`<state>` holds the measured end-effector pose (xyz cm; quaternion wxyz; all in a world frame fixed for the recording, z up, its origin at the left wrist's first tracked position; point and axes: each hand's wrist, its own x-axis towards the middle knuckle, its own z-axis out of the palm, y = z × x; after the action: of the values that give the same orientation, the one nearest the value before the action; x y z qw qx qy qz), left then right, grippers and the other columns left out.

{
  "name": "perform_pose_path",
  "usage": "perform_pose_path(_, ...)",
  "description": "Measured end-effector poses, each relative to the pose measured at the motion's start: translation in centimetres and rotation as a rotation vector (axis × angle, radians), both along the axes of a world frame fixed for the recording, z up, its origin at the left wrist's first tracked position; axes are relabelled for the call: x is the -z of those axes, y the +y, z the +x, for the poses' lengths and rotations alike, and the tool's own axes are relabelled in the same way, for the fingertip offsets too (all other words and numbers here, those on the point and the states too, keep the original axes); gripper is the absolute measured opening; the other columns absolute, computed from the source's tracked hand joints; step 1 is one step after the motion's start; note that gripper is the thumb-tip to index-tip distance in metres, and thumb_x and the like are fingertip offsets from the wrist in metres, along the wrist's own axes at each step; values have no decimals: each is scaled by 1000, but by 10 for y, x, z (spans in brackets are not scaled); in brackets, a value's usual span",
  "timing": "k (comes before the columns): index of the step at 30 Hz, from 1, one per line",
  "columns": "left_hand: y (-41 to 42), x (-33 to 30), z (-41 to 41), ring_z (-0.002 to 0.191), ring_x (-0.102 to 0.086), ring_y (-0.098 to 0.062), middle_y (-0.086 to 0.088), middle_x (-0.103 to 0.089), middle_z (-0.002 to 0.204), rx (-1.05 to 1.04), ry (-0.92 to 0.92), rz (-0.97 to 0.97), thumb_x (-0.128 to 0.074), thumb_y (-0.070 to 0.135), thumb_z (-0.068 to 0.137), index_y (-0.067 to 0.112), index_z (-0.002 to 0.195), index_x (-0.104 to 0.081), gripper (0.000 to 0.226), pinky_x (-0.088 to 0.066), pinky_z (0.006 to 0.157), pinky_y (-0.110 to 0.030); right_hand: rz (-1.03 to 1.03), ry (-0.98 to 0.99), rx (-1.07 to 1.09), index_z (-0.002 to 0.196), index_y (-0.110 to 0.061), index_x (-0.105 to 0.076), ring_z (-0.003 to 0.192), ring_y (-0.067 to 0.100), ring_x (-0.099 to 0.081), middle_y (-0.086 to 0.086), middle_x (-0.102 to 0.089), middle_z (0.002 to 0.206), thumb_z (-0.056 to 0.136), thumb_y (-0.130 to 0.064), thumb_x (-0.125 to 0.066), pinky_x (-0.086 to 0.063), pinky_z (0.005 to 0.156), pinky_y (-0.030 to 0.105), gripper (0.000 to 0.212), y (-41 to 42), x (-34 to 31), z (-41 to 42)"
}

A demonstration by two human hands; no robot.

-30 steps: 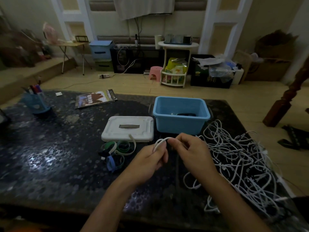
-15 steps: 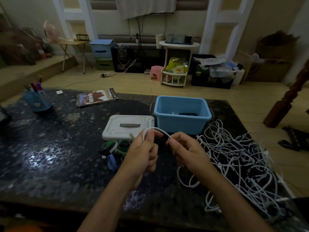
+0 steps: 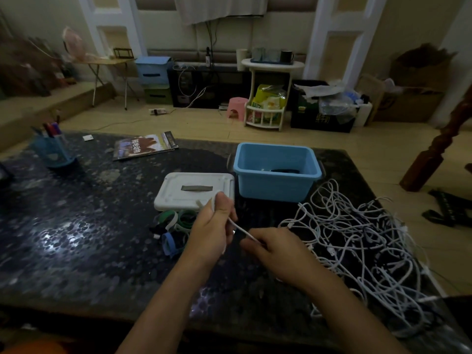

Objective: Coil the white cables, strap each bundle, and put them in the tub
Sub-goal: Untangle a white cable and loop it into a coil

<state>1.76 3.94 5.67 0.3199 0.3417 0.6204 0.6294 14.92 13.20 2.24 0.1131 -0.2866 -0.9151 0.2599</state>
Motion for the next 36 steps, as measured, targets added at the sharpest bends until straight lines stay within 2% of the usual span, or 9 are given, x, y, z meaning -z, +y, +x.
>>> perform_pose_path(3,1,-4,-3,57,-51,-19,-7,-44,62,-16,-171,138,-34,47,103,12,74,-48,47,-50,65,-37,36,-65,15,78,-31,-59,78,13,-63,-7,-65,75,99,-46,-50,-48,70,37,27,5,5,4)
perform_pose_path(7,-3,-11,-9,42,-20,-10,1,-24,56,47,-339,245,-37,53,94,18,72,-36,41,-26,38,-23,51,-69,64,83,-25,-65,81,14,-62,-4,-67,81,100,-43,-51,-48,72,36,28,13,4,9)
perform_pose_path(10,-4,-7,-17,43,-19,-7,5,-27,56,-36,-163,154,-38,57,91,20,74,-33,42,-19,37,-20,20,11,88,80,-27,-65,73,9,-61,-8,-65,73,96,-42,-59,-52,71,38,23,17,-3,13)
perform_pose_path(14,-2,0,-21,51,-39,-5,11,-43,63,-146,208,30,-33,65,89,26,79,-42,41,-35,51,-26,-5,104,-11,80,-26,-70,72,6,-61,-11,-65,72,90,-32,-65,-51,70,31,13,8,-19,11)
perform_pose_path(18,-4,1,-17,59,-47,2,9,-49,72,10,377,-82,-36,74,78,25,87,-44,50,-40,58,-19,-108,235,-44,65,-26,-59,67,9,-56,-7,-58,70,82,-33,-58,-47,67,34,18,-3,-34,8)
perform_pose_path(21,0,7,-19,54,-38,2,11,-41,72,163,433,-177,-64,78,68,32,84,-37,56,-35,56,-20,-207,309,-26,62,-34,-60,71,10,-58,-9,-59,71,73,-43,-46,-48,71,39,20,-1,-38,7)
perform_pose_path(25,0,11,-19,63,-49,9,13,-47,77,265,489,-253,-90,45,64,31,89,-36,61,-46,63,-19,-176,273,-13,67,-36,-65,74,10,-59,-8,-60,75,72,-44,-44,-51,72,42,23,1,-38,8)
perform_pose_path(30,-1,17,-16,70,-54,0,9,-56,84,206,709,-338,-79,35,82,25,99,-35,47,-42,58,-23,-66,258,38,80,-35,-75,74,6,-57,-11,-60,75,78,-29,-48,-50,71,37,28,2,-38,12)
perform_pose_path(36,5,20,-3,75,-58,-18,1,-59,83,223,724,-394,-40,44,103,24,94,-43,23,-45,68,-42,-91,307,-21,94,-29,-71,83,6,-61,-10,-66,88,88,-30,-50,-52,77,37,22,-1,-33,8)
